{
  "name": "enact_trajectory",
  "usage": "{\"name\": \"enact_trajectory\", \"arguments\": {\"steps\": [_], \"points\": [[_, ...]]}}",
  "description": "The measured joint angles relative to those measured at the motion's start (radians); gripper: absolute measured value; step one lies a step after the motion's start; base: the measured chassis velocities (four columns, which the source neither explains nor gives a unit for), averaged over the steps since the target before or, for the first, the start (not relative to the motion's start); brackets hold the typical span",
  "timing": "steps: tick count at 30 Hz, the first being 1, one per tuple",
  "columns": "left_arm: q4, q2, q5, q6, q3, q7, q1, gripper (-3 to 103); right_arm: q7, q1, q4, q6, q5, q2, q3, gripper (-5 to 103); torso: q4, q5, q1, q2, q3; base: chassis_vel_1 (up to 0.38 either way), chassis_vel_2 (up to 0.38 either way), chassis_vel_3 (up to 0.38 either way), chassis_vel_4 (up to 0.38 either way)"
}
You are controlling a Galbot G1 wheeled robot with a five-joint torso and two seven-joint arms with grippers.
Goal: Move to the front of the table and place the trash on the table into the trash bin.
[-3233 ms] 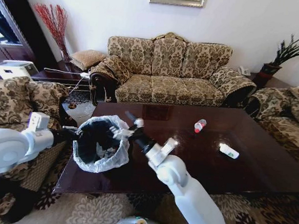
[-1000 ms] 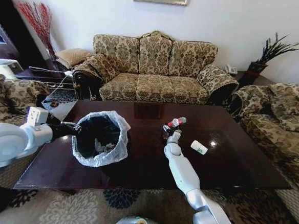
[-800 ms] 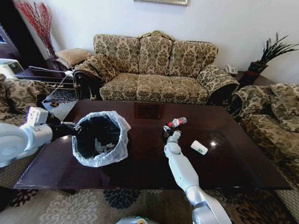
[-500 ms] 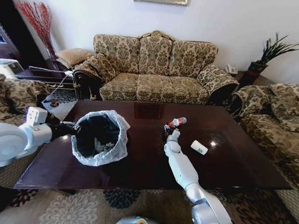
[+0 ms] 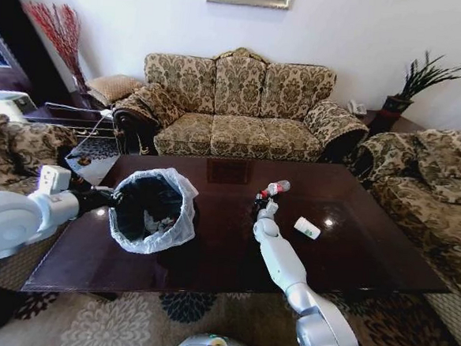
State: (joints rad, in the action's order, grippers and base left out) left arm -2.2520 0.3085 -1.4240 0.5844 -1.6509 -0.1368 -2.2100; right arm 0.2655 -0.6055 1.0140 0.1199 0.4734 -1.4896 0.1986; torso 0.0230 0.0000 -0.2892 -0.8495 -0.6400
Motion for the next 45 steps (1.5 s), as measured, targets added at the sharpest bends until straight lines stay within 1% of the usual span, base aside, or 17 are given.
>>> {"name": "enact_trajectory", "arguments": {"steps": [3,6,7,9,10,13,14,18,20,23,24,25,28,31,38,43,45], "points": [[0.0,0.008,0.0,0.006,-0.005,0.003,-0.004,0,-0.05,-0.07,0.153,0.046,0.021,0.026,0.0,33,0.0004,-0.0001,0.0,0.0,0.0,0.0,0.0,0.0,0.0],[0.008,0.013,-0.001,0.026,-0.019,0.018,-0.011,0,-0.162,-0.204,0.393,0.09,0.057,0.084,0.001,33,0.0001,0.0,0.0,0.0,0.0,0.0,0.0,0.0,0.0],[0.008,0.013,-0.001,0.026,-0.019,0.018,-0.011,0,-0.162,-0.204,0.393,0.09,0.057,0.084,0.001,33,0.0001,0.0,0.0,0.0,0.0,0.0,0.0,0.0,0.0],[0.019,0.007,-0.004,0.039,-0.024,0.022,-0.013,0,-0.254,-0.273,0.562,0.085,0.134,0.134,-0.003,33,-0.0003,0.0002,0.0,0.0,0.0,0.0,0.0,0.0,0.0],[0.019,0.007,-0.004,0.039,-0.024,0.022,-0.013,0,-0.254,-0.273,0.562,0.085,0.134,0.134,-0.003,33,-0.0003,0.0002,0.0,0.0,0.0,0.0,0.0,0.0,0.0],[0.031,-0.01,-0.015,0.048,-0.024,0.023,-0.013,0,-0.432,-0.346,0.866,0.036,0.358,0.239,-0.036,33,-0.0001,-0.0008,0.0,0.0,0.0,0.0,0.0,0.0,0.0],[0.031,-0.01,-0.015,0.048,-0.024,0.023,-0.013,0,-0.432,-0.346,0.866,0.036,0.358,0.239,-0.036,33,-0.0001,-0.0008,0.0,0.0,0.0,0.0,0.0,0.0,0.0],[0.038,-0.026,-0.028,0.048,-0.009,0.009,-0.011,0,-0.567,-0.371,1.023,-0.036,0.531,0.304,-0.083,33,0.0003,-0.0001,0.0,0.0,0.0,0.0,0.0,0.0,0.0],[0.038,-0.029,-0.031,0.048,-0.006,0.005,-0.01,0,-0.589,-0.369,1.044,-0.055,0.557,0.314,-0.096,33,0.0003,-0.0001,0.0,0.0,0.0,0.0,0.0,0.0,0.0],[0.038,-0.044,-0.04,0.048,-0.003,-0.002,-0.009,0,-0.729,-0.325,1.087,-0.137,0.62,0.351,-0.152,33,0.0001,-0.0002,0.0,0.0,0.0,0.0,0.0,0.0,0.0],[0.038,-0.044,-0.04,0.048,-0.003,-0.002,-0.009,0,-0.729,-0.325,1.087,-0.137,0.62,0.351,-0.152,33,0.0001,-0.0002,0.0,0.0,0.0,0.0,0.0,0.0,0.0],[0.037,-0.046,-0.042,0.048,-0.003,-0.004,-0.009,0,-0.774,-0.296,1.086,-0.15,0.618,0.357,-0.179,33,0.0002,0.0,0.0,0.0,0.0,0.0,0.0,0.0,0.0],[0.029,-0.047,-0.045,0.048,-0.002,-0.005,-0.008,0,-0.83,-0.243,1.078,-0.172,0.601,0.358,-0.238,33,0.0005,0.0,0.0,0.0,0.0,0.0,0.0,0.0,0.0],[0.014,-0.038,-0.046,0.048,0.0,-0.006,-0.007,0,-0.854,-0.203,1.066,-0.199,0.57,0.35,-0.3,33,0.0002,-0.0001,0.0,0.0,0.0,0.0,0.0,0.0,0.0],[-0.033,-0.005,-0.057,0.048,-0.006,-0.005,-0.003,0,-0.841,-0.14,1.018,-0.227,0.472,0.322,-0.426,33,0.0004,-0.0001,0.0,0.0,0.0,0.0,0.0,0.0,0.0],[-0.053,0.01,-0.06,0.05,-0.012,0.0,-0.002,0,-0.841,-0.139,1.001,-0.218,0.406,0.311,-0.451,30,0.0001,0.0,0.0,0.0,0.0,0.0,0.0,0.0,0.0],[-0.06,0.017,-0.06,0.05,-0.012,0.001,-0.003,0,-0.837,-0.142,1.001,-0.216,0.391,0.311,-0.457,38,0.0002,0.0,0.0,0.0,0.0,0.0,0.0,0.0,0.0]]}}
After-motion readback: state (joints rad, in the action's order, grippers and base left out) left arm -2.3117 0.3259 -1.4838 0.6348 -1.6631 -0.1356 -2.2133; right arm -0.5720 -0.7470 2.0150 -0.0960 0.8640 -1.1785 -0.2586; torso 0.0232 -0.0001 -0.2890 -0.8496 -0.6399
